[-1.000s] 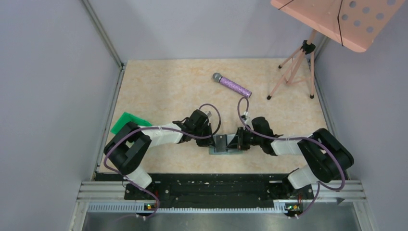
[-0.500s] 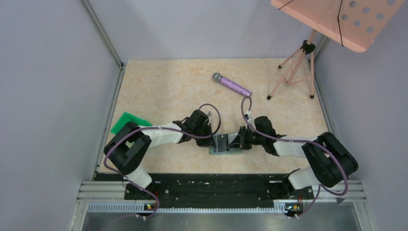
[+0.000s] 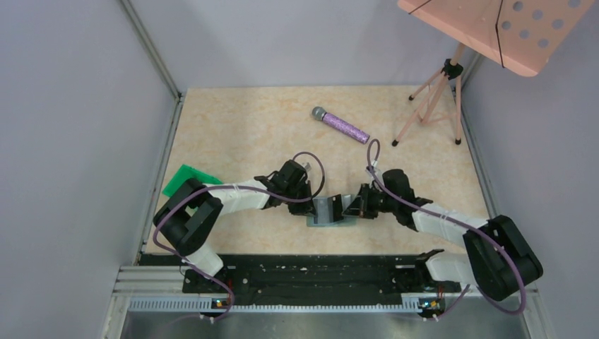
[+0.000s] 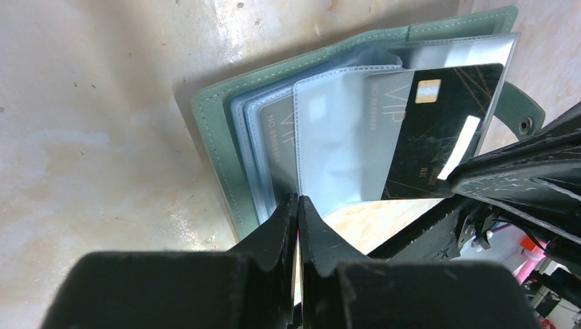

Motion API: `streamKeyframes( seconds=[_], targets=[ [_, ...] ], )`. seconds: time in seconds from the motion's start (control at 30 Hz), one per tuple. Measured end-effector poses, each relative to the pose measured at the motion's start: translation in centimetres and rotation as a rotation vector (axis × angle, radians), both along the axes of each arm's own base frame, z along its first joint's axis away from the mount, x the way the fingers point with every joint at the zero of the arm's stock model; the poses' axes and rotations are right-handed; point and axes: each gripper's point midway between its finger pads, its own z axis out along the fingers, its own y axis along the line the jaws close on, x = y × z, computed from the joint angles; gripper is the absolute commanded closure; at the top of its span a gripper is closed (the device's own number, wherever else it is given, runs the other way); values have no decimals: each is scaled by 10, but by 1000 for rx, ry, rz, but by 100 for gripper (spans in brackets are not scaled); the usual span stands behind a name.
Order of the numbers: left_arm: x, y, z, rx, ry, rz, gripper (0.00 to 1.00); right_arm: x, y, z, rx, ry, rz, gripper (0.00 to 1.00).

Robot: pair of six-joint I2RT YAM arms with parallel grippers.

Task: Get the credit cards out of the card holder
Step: Remove the credit card from the card holder.

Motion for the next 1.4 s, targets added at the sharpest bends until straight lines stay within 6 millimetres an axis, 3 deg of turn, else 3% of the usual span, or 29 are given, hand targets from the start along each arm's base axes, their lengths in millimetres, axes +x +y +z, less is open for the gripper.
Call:
streamKeyframes(
  seconds=[0.37, 0.5, 0.7, 0.93, 1.17, 1.4],
  targets=[
    [-2, 3, 3, 38, 30, -1, 82, -7, -14, 7, -34, -3, -21, 100],
    [0, 3, 10, 56, 29, -21, 61, -9, -16, 9, -37, -7, -17, 100],
    [14, -8, 38, 44, -30, -63, 37, -9, -15, 15, -31, -18, 10, 100],
    [31, -16, 82, -39, -159, -169, 34, -11, -9, 32, 11, -55, 72, 100],
    [23, -17, 117, -160, -243, -342, 37, -26, -1, 48, 94, -79, 180, 100],
    [12, -17, 135, -258, -231, -464, 38, -35, 7, 71, 187, -138, 270, 100]
  ],
)
